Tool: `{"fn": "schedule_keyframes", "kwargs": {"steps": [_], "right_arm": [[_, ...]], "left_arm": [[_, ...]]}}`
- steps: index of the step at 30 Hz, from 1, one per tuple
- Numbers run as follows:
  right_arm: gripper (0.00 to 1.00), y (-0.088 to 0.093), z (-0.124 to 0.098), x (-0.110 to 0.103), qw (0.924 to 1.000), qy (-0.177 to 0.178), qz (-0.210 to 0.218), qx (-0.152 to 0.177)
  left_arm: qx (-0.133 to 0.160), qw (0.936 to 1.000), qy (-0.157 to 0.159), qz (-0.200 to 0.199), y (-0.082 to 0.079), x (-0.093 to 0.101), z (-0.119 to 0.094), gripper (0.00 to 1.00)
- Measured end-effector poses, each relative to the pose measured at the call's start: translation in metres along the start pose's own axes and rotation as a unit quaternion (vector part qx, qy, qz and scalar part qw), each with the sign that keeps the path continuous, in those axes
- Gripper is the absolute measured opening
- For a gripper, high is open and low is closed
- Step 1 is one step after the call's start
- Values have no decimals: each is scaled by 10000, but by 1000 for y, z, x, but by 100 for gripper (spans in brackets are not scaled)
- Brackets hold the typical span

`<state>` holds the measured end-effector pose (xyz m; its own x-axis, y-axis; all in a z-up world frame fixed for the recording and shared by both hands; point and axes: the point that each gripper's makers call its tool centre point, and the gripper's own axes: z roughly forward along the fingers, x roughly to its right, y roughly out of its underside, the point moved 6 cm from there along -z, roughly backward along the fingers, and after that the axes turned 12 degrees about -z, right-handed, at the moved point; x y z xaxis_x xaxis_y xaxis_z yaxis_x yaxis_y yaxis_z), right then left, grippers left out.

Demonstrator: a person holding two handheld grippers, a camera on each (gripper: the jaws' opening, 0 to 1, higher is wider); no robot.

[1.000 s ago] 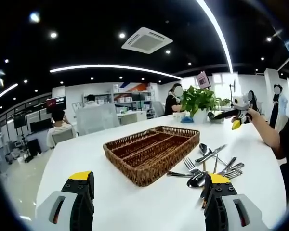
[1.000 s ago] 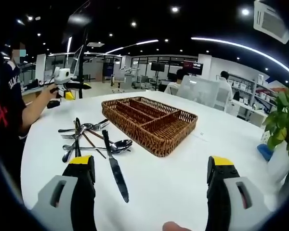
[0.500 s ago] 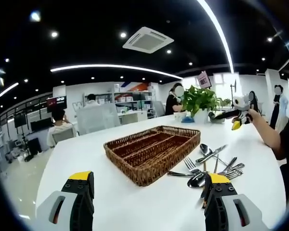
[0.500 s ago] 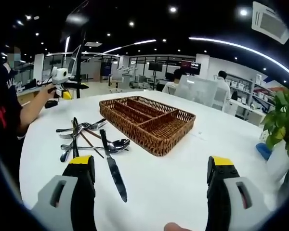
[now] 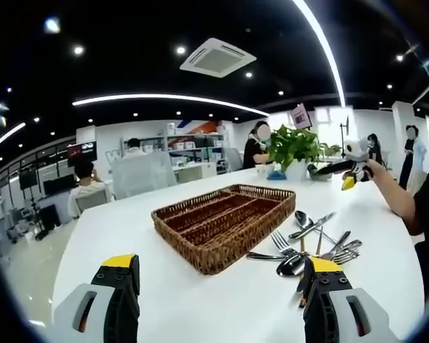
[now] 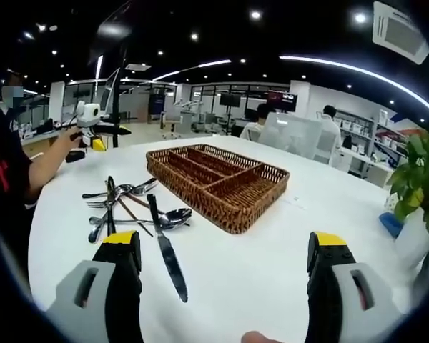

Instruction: Arrange the knives, forks, and spoons in their matching storage slots by inserting each utensil handle-first until every utensil is classified and aligned in the correct compartment

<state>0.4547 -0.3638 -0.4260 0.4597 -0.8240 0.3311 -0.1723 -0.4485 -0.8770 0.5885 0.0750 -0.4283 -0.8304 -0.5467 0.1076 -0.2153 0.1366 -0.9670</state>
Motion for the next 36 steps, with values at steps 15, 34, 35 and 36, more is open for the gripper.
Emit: {"fn": "schedule_keyframes", "kwargs": {"steps": [15,34,35,36], "right_arm": [[99,1,0,-1,10000,-57,-30,-5],[99,-15,14,-18,9990,-282,-225,276],[98,-19,18,-22,9985,-312,-243,371],[98,-23,23,-27,9978,-384,-273,459]], "left_arm": [[-43,10000,12,16,1,1,1,100],[-166,9998,57,78,5,5,7,100],[-183,9998,61,86,6,5,7,100],[-194,9997,62,95,6,6,8,100]]}}
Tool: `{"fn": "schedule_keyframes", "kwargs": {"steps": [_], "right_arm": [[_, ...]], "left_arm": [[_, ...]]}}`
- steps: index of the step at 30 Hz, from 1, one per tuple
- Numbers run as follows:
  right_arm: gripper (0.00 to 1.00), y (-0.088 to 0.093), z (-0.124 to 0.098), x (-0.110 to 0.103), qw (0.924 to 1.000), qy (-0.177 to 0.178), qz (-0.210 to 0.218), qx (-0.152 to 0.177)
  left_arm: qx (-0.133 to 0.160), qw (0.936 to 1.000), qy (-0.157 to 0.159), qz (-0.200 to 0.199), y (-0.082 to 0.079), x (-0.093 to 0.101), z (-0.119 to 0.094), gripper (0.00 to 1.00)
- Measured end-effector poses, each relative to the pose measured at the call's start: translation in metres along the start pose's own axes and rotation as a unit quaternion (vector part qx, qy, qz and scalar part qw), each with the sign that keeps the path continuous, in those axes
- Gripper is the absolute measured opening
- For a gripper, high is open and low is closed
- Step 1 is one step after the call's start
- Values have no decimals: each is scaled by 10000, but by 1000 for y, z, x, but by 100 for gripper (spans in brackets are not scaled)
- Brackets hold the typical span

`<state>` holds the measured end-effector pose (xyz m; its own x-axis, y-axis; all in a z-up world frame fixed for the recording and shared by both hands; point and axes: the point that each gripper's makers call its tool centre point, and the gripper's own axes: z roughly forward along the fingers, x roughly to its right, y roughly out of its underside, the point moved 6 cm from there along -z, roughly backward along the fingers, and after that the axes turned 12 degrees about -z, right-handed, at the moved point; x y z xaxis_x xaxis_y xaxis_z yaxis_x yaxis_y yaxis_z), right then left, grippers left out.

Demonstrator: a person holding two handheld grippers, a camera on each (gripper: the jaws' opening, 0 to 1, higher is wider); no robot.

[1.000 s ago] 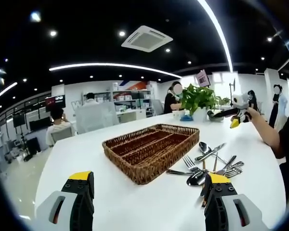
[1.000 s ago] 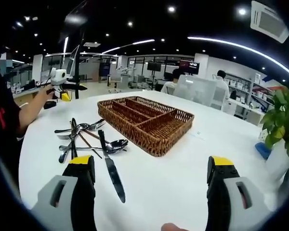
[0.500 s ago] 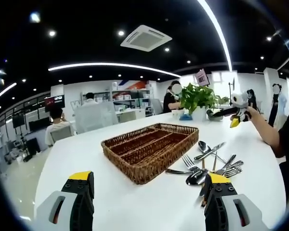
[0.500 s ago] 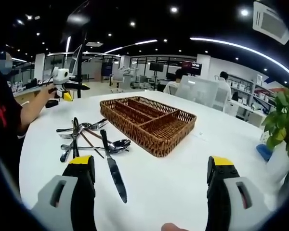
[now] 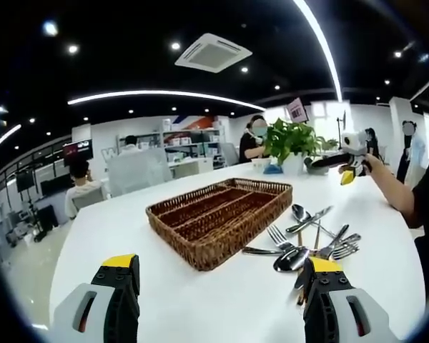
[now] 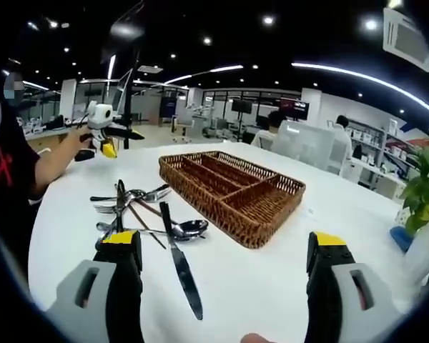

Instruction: Arrange the knives, forks, and spoons in their matching storage slots by inserting each utensil handle-first until every utensil is classified and aligned in the correct compartment

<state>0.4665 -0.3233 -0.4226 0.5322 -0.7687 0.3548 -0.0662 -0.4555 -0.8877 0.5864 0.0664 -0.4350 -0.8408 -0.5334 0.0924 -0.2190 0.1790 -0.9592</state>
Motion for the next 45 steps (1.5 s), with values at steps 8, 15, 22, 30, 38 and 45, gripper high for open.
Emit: {"fn": "schedule_keyframes", "kwargs": {"steps": [8,15,22,30,38,45], "right_arm": [[95,-12,35,-40,9972,-662,-349,68],[92,-31,37,-48,9917,-1133,-572,230],[91,-65,39,-40,9809,-1504,-1232,98],[87,-63,61,-54,9776,-1771,-890,713],[75,-32,77,-83,9691,-2155,-1192,126],[61,-27,86,-107,9597,-2535,-1201,159]], "left_arm": [[4,10000,9,24,-1,0,0,100],[-9,10000,65,14,0,1,1,100],[32,10000,70,43,-2,1,0,100],[121,9998,145,45,-4,3,-3,100],[148,9998,81,54,-5,0,-2,100],[44,10000,39,30,2,-3,1,100]]}}
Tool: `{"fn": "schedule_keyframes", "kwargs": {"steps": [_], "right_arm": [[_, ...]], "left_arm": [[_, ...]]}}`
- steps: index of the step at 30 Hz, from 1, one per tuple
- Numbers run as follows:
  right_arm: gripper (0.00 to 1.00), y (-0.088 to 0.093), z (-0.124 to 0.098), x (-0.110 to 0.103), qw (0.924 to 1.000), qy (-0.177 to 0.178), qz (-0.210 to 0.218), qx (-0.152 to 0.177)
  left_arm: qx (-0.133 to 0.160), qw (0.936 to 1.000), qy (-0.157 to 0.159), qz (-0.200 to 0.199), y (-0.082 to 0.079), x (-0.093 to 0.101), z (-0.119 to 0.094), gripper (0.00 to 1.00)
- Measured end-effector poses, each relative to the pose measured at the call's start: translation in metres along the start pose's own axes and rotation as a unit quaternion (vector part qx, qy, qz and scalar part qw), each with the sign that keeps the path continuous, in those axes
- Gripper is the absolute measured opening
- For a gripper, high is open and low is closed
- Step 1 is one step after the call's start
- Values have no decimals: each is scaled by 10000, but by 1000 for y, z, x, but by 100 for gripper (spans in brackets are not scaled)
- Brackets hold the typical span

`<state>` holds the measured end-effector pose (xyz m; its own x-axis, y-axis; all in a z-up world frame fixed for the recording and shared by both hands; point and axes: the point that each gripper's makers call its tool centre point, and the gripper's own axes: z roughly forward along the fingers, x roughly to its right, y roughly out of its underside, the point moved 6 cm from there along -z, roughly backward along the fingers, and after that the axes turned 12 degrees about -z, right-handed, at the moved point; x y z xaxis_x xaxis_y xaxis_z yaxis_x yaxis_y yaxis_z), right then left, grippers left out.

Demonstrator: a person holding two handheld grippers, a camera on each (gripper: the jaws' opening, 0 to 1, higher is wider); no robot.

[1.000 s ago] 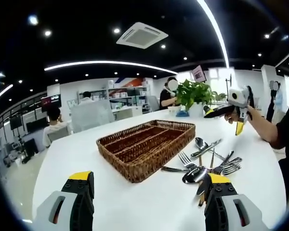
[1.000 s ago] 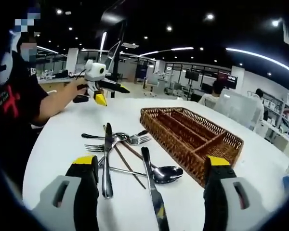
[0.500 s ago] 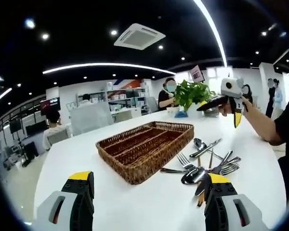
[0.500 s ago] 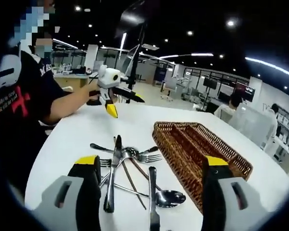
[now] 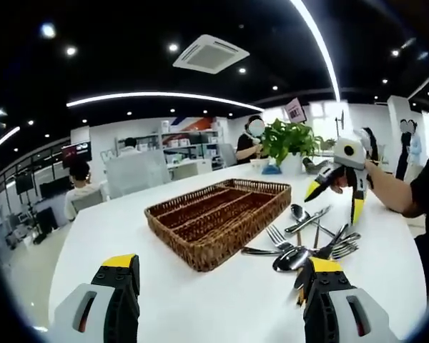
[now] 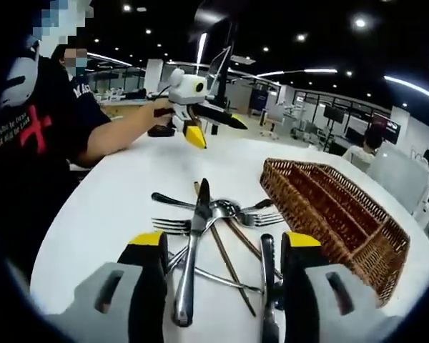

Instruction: Arrange the knives, forks, and spoons in their matching storage slots by inserting each utensil handle-first until every utensil is classified and aligned in the correct compartment

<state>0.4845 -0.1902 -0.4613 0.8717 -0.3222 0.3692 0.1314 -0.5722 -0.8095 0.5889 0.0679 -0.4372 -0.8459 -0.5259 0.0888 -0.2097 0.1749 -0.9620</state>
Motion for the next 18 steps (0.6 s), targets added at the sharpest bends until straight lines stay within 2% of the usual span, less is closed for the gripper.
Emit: {"fn": "schedule_keyframes", "kwargs": {"steps": [5,9,11,18], "right_arm": [[60,3,13,-4,9996,-112,259,38],[44,3,21,-2,9992,-52,390,34],[41,4,23,-5,9984,-167,534,15],[33,6,27,-11,9978,-321,575,-77]], "left_arm": [[-1,10000,67,34,0,2,1,100],[-17,10000,51,52,1,3,1,100],[3,10000,73,40,0,4,1,100],[-32,9999,110,50,1,4,2,100]]}}
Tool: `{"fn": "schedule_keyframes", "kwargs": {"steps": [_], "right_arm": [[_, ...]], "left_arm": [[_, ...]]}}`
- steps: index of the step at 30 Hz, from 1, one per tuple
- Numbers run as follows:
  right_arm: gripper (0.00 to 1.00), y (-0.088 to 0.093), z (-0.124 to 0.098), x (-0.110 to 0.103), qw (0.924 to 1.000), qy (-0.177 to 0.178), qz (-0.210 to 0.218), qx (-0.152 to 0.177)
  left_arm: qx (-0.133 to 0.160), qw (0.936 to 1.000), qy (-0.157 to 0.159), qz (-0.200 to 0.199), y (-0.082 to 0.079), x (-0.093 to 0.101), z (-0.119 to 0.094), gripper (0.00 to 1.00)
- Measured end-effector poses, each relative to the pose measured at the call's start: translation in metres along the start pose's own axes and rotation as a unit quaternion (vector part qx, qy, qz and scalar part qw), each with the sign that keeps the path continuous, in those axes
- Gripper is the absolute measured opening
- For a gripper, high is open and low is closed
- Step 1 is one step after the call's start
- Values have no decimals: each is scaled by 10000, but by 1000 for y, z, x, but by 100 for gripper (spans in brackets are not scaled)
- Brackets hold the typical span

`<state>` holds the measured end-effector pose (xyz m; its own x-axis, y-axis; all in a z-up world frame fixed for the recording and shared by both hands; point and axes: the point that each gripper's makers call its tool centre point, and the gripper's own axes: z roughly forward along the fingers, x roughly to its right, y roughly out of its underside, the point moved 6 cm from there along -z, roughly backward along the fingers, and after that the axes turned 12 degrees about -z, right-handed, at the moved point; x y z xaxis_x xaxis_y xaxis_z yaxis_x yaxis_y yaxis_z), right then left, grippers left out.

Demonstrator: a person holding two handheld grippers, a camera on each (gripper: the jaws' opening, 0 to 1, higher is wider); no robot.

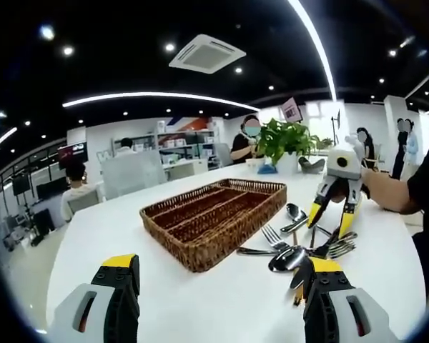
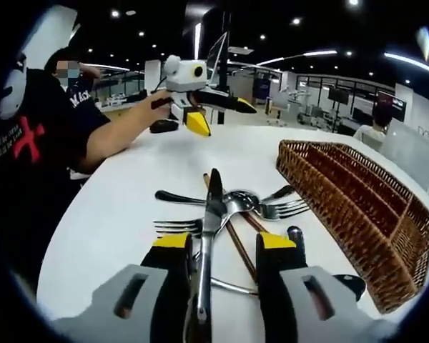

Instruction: Arrange the knives, forks, and spoons in their matching storage slots by inserting each utensil handle-first until every utensil is classified and aligned in the correct compartment

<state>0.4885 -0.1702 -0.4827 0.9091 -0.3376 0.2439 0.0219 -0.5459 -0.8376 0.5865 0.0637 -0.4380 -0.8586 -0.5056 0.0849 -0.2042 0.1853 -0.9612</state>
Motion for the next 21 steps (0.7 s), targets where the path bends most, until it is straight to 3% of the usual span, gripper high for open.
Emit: {"fn": "schedule_keyframes", "kwargs": {"steps": [21], "right_arm": [[20,4,10,-8,9995,-208,177,-172]], "left_arm": [[24,10000,-4,10,-2,0,0,100]]}}
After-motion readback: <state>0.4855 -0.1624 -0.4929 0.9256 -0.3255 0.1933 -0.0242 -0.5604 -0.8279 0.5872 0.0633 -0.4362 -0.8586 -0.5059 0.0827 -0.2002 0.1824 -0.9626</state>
